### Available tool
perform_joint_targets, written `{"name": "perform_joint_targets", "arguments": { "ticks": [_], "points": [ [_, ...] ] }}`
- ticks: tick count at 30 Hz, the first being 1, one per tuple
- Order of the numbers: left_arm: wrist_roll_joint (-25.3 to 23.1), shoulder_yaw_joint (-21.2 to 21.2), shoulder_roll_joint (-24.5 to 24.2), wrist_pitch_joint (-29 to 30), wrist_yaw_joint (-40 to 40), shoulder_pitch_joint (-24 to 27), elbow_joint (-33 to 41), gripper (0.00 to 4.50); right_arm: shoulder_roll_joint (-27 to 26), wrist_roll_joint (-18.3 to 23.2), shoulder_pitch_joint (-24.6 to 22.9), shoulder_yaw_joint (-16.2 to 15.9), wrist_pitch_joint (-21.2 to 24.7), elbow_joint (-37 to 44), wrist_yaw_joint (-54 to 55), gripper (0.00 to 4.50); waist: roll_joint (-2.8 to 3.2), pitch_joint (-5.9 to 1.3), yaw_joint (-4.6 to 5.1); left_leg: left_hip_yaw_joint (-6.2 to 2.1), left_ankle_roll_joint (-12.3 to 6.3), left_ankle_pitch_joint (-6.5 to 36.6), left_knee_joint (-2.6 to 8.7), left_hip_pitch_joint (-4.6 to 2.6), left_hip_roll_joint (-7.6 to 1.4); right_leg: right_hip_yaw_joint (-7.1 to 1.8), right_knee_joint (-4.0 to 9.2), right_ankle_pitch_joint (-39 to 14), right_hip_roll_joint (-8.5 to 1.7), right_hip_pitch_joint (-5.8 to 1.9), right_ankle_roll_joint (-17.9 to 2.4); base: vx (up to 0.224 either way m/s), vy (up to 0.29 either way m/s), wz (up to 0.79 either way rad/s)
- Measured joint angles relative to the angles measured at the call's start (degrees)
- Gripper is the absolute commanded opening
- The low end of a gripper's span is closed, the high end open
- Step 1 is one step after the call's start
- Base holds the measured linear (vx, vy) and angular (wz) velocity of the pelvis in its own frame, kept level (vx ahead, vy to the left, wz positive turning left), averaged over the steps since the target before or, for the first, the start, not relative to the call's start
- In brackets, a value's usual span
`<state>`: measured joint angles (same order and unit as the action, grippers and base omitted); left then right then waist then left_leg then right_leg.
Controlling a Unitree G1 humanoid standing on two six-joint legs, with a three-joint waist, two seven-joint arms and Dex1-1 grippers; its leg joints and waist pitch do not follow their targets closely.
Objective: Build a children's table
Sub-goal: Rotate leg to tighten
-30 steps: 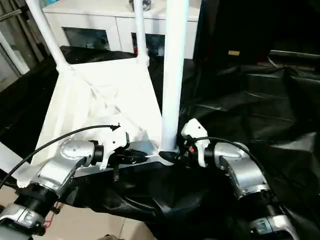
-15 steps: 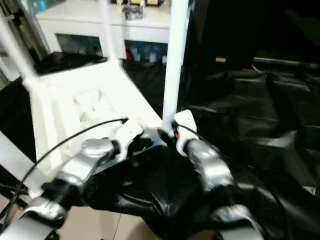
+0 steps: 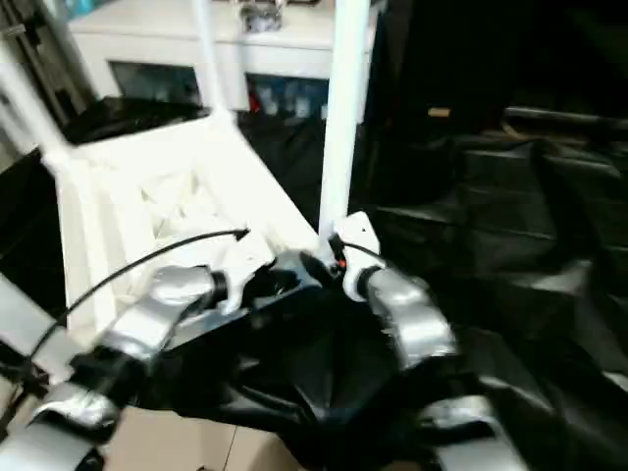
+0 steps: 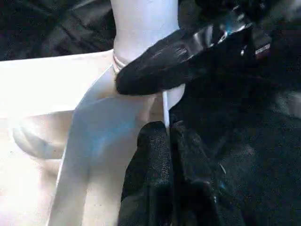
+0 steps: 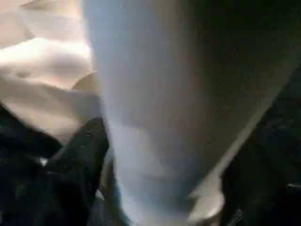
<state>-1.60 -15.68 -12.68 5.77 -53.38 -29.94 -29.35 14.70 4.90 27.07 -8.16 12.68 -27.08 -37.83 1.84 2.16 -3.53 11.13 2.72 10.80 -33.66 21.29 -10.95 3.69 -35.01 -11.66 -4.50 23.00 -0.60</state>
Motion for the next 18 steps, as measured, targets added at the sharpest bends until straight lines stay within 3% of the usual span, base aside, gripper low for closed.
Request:
{"name": "perform_joint_targets", "arguments": {
  "ticks": [4,9,11,18],
  "points": [
    [2.9,-0.3,-2.7,0.0,-7.4,1.9,2.5,0.00,6.5,2.3,-2.9,-2.5,1.4,6.0,-12.7,4.25,0.25,0.07,-0.88,0.01,-0.17,0.1,-0.08,0.10,-0.03,0.00,-0.01,0.0,0.00,0.06,-0.1,0.000,0.000,0.00],
    [4.7,-1.1,-4.8,0.0,-13.2,3.1,4.0,0.00,10.2,5.1,-3.4,-4.5,3.0,8.8,-23.3,4.25,0.23,0.19,-1.07,0.03,-0.05,0.0,-0.27,0.03,-0.08,-0.04,-0.19,0.0,0.00,0.02,-0.1,0.000,0.000,0.00],
    [5.1,-1.1,-5.5,0.0,-14.6,3.4,4.2,0.00,10.5,5.7,-3.4,-5.1,2.9,8.9,-25.5,3.90,0.18,0.23,-1.11,0.04,0.24,0.1,-0.31,-0.01,-0.09,-0.05,-0.27,0.0,0.00,0.01,-0.1,0.000,0.000,0.00],
    [5.4,-1.0,-6.1,0.1,-15.8,3.4,4.3,0.00,10.3,5.7,-3.1,-5.2,3.1,8.7,-26.4,3.36,-0.04,0.35,-1.42,0.06,0.29,0.1,-0.31,-0.01,-0.09,-0.07,-0.30,0.1,0.00,0.02,-0.1,0.000,0.000,0.00]
  ]
}}
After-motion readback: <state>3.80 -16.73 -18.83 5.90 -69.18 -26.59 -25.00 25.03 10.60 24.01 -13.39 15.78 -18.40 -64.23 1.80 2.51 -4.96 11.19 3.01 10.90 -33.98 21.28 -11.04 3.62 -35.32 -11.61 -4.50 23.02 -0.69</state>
